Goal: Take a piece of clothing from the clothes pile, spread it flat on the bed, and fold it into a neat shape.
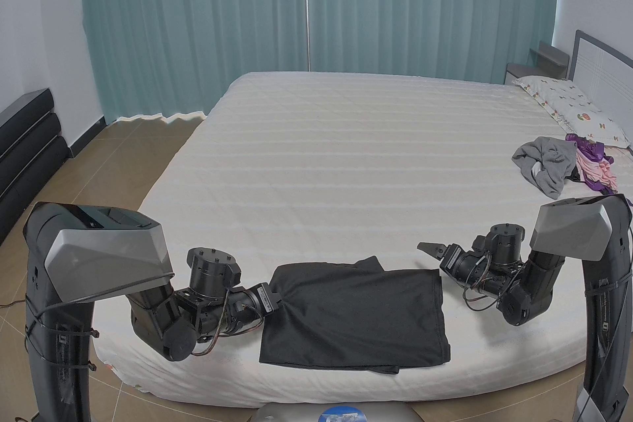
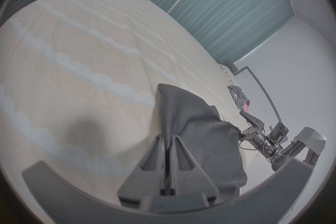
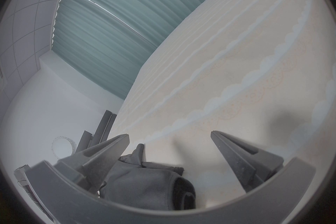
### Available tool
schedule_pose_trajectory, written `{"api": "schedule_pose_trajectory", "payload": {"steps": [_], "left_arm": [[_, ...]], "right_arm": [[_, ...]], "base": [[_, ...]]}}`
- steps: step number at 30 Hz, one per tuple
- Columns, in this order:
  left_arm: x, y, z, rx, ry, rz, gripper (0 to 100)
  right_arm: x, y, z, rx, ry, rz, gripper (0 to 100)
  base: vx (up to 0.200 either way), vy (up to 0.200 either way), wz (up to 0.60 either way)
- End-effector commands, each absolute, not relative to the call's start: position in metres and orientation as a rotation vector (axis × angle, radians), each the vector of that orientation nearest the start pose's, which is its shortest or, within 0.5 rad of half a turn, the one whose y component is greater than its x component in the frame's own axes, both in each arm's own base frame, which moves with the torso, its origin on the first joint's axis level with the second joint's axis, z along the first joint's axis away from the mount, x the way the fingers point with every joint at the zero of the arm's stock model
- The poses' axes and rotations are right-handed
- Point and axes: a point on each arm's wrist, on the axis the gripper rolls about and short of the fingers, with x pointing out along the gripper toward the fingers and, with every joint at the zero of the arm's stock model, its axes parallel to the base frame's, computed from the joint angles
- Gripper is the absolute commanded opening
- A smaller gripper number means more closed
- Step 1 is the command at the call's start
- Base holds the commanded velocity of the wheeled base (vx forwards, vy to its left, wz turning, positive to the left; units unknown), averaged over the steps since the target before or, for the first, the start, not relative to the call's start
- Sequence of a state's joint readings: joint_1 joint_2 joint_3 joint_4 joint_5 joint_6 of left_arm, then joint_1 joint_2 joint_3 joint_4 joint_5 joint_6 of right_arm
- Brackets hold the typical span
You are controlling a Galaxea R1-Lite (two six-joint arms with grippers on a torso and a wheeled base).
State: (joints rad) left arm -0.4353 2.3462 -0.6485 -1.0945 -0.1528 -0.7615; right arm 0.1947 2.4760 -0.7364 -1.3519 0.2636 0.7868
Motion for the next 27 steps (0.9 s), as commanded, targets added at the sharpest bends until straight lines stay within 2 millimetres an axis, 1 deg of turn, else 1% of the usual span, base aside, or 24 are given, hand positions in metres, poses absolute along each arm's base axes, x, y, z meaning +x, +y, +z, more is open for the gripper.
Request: {"api": "schedule_pose_trajectory", "payload": {"steps": [1, 14, 15, 27], "left_arm": [[0.3108, -0.1502, -0.0278, -0.628, 0.797, -0.311, 0], [0.3074, -0.1491, -0.0295, -0.623, 0.811, -0.302, 0], [0.3074, -0.1491, -0.0295, -0.623, 0.811, -0.302, 100], [0.3086, -0.1473, -0.0300, -0.626, 0.806, -0.298, 100]], "right_arm": [[0.3669, 0.0790, -0.0379, 0.776, 0.549, 0.279, 100], [0.3665, 0.0789, -0.0387, 0.776, 0.552, 0.278, 100], [0.3668, 0.0789, -0.0385, 0.774, 0.550, 0.277, 100], [0.3669, 0.0790, -0.0384, 0.776, 0.548, 0.277, 100]], "base": [[0.000, 0.000, 0.00], [0.000, 0.000, 0.00], [0.000, 0.000, 0.00], [0.000, 0.000, 0.00]]}}
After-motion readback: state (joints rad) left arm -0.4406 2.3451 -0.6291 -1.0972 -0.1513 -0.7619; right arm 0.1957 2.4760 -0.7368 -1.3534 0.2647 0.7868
